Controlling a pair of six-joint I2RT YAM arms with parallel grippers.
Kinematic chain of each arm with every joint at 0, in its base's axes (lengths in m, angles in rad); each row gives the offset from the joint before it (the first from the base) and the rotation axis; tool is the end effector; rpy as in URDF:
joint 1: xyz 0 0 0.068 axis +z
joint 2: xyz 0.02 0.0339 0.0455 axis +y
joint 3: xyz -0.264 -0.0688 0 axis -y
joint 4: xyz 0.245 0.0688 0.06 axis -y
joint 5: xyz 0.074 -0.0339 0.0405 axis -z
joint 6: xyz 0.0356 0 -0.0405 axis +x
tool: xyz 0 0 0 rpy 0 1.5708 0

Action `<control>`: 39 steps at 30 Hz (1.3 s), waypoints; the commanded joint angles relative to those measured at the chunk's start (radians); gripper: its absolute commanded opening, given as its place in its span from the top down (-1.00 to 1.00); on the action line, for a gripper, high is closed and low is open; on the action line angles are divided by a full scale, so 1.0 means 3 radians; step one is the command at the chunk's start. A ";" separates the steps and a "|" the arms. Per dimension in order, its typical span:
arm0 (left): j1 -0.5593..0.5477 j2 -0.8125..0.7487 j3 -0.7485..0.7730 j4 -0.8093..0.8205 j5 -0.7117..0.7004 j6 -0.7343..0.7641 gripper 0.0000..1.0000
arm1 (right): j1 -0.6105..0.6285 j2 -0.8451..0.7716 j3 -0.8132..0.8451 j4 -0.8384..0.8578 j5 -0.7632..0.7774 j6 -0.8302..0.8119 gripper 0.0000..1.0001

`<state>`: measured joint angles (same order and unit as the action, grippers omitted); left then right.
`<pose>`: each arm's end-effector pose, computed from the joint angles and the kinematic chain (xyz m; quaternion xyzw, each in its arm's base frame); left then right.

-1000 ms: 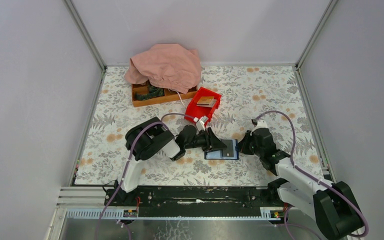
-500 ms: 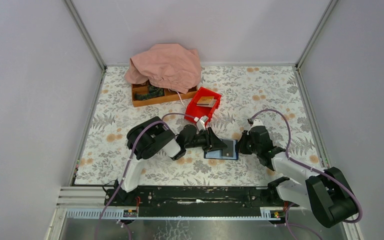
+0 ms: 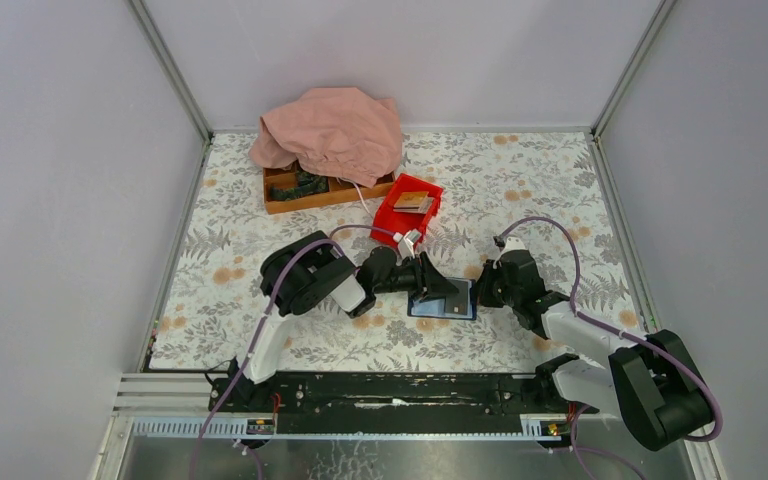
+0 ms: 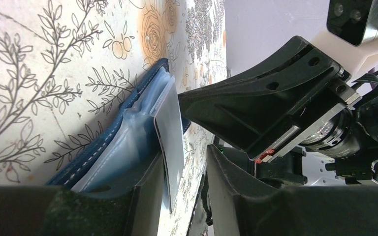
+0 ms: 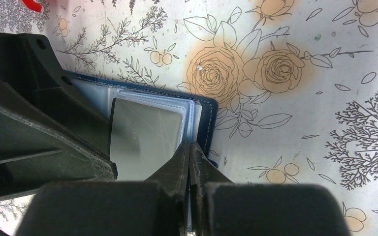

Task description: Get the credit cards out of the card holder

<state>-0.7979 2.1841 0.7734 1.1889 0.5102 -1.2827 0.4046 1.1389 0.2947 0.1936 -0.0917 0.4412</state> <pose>0.2478 -0.2790 0.0740 -0.0284 0.7715 -0.6210 0.1358 0.1864 0.0834 0.1437 -0.0040 0.8953 0.2195 0.3876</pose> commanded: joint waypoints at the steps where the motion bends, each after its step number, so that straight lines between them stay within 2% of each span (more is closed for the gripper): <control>1: -0.0024 0.0085 0.0094 0.0237 0.0044 -0.0091 0.16 | 0.0006 0.0067 0.0059 -0.0052 -0.0126 -0.0047 1.00; 11: -0.0092 0.0199 0.0154 0.0406 0.0118 -0.0295 0.16 | 0.0007 0.0085 0.0061 -0.0047 -0.0114 -0.0049 1.00; 16: -0.0119 0.0216 0.0144 0.0325 0.0132 -0.0287 0.16 | 0.0005 0.0085 0.0066 -0.0050 -0.0105 -0.0048 1.00; 29: 0.0117 0.0010 -0.0218 0.0179 0.0200 -0.0106 0.17 | 0.0006 0.0116 0.0104 -0.0139 0.0007 -0.0017 1.00; 39: 0.0271 -0.0054 -0.0429 0.0273 0.0310 -0.0072 0.17 | 0.0004 0.0177 0.0142 -0.0169 0.0027 -0.0027 1.00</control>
<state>-0.7326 2.1754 0.6758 1.2739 0.5823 -1.3334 0.4049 1.1755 0.3187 0.1917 -0.0956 0.4419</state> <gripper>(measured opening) 0.414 0.011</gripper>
